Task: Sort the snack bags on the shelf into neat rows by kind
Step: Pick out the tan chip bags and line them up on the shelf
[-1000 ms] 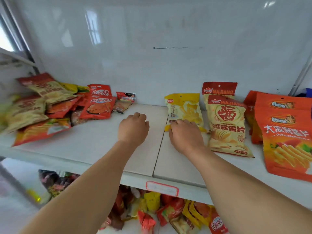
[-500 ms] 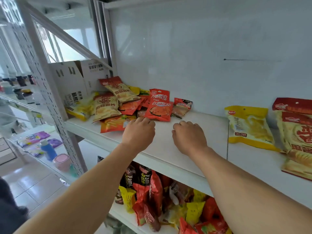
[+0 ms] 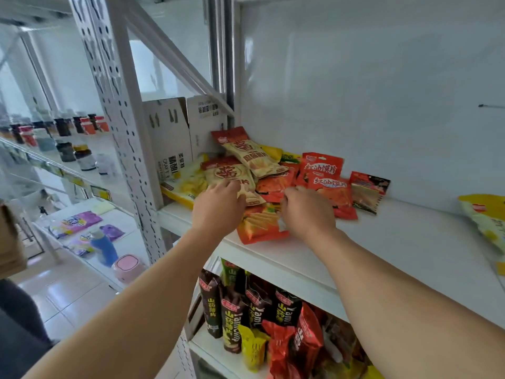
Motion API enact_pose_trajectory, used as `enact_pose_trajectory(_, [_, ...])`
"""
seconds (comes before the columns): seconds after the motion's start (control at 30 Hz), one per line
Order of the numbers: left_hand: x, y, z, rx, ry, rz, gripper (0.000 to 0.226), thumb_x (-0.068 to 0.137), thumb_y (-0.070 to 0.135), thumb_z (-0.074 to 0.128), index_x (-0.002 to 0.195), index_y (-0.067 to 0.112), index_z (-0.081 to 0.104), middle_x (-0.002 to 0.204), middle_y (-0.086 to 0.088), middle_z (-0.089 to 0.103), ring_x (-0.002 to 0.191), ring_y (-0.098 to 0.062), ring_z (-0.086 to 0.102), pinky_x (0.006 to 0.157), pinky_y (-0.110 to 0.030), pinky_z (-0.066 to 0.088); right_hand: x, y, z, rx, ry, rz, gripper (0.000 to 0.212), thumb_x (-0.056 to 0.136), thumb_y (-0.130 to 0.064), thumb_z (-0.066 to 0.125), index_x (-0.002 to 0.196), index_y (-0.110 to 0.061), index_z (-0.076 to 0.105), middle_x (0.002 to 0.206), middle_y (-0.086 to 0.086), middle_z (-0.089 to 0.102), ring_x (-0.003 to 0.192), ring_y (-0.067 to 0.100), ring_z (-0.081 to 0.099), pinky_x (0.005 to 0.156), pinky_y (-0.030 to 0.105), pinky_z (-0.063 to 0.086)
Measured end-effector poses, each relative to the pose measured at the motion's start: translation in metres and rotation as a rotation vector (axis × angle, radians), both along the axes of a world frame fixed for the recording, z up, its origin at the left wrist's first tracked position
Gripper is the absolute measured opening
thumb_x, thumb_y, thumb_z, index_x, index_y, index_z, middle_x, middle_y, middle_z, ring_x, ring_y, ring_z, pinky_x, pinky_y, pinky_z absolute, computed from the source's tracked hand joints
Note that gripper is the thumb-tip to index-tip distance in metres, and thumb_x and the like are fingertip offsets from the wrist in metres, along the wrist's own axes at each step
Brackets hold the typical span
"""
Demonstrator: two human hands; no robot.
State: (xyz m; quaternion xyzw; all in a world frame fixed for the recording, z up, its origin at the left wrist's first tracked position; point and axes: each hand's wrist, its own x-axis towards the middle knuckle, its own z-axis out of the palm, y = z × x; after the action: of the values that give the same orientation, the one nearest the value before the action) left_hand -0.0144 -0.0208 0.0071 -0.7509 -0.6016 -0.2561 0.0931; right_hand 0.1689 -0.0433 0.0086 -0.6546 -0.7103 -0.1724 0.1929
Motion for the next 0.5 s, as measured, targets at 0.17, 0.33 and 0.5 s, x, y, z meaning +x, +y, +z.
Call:
enact_pose_trajectory(0.17, [-0.017, 0.045, -0.004, -0.247, -0.347, 0.117, 0.056, 0.098, 0.052, 0.047, 0.142, 0.018, 0.046, 0.138, -0.008, 0.055, 0.122, -0.030, 0.056, 0.089, -0.042, 0.049, -0.024, 0.056, 0.006, 0.014, 0.123, 0.040, 0.029, 0.100, -0.029, 0.039, 0.107, -0.016, 0.064, 0.103, 0.003, 0.066, 0.091, 0.028, 0.063, 0.062, 0.032, 0.035])
enact_pose_trajectory(0.33, [-0.020, 0.089, -0.005, -0.471, -0.634, 0.202, 0.077, 0.094, 0.060, 0.051, 0.148, 0.007, 0.036, 0.138, -0.014, 0.056, 0.121, -0.034, 0.057, 0.098, -0.047, 0.051, -0.033, 0.123, 0.011, 0.000, 0.343, 0.034, 0.033, 0.100, -0.035, 0.043, 0.120, -0.015, 0.061, 0.112, 0.002, 0.067, 0.098, 0.025, 0.063, 0.067, 0.032, 0.046])
enact_pose_trajectory(0.5, [-0.014, 0.123, -0.012, -0.473, -0.428, 0.279, 0.084, 0.092, 0.066, 0.047, 0.147, 0.004, 0.032, 0.144, -0.018, 0.047, 0.126, -0.037, 0.052, 0.100, -0.046, 0.046, -0.033, 0.201, 0.018, -0.122, 0.425, -0.004, 0.049, 0.099, -0.044, 0.043, 0.135, -0.011, 0.051, 0.132, 0.013, 0.057, 0.119, 0.033, 0.054, 0.092, 0.043, 0.050])
